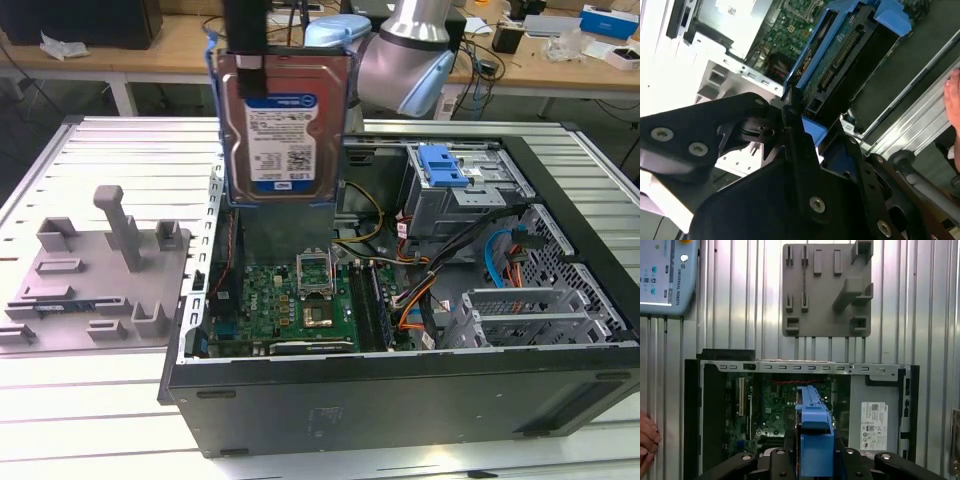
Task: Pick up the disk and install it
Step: 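Pick up the disk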
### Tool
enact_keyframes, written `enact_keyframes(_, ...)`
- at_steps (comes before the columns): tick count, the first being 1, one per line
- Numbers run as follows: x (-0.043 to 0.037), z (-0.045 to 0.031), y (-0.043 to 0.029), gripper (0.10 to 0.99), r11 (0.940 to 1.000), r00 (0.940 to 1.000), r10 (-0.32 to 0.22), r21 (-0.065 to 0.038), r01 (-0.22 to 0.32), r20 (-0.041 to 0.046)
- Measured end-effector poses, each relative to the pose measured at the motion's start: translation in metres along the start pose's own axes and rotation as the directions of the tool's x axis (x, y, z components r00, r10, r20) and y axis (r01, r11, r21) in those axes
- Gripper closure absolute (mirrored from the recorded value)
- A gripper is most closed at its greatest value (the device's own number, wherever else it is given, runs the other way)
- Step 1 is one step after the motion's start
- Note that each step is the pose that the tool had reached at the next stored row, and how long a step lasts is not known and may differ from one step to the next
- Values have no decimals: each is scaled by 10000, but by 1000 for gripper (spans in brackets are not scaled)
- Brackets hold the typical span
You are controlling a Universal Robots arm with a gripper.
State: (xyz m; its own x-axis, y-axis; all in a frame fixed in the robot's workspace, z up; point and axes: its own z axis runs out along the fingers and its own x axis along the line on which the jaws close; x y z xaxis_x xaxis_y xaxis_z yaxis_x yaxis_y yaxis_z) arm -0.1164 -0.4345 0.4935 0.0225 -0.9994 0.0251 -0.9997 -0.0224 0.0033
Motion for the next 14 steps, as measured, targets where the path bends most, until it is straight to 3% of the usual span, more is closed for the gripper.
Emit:
enact_keyframes(7,165,3,-351,722,10000,10000,0,0,0,0)
enact_keyframes(11,297,5,-622,722,10000,10000,0,0,0,0)
enact_keyframes(14,373,7,-775,722,10000,10000,1,-1,-1,0)
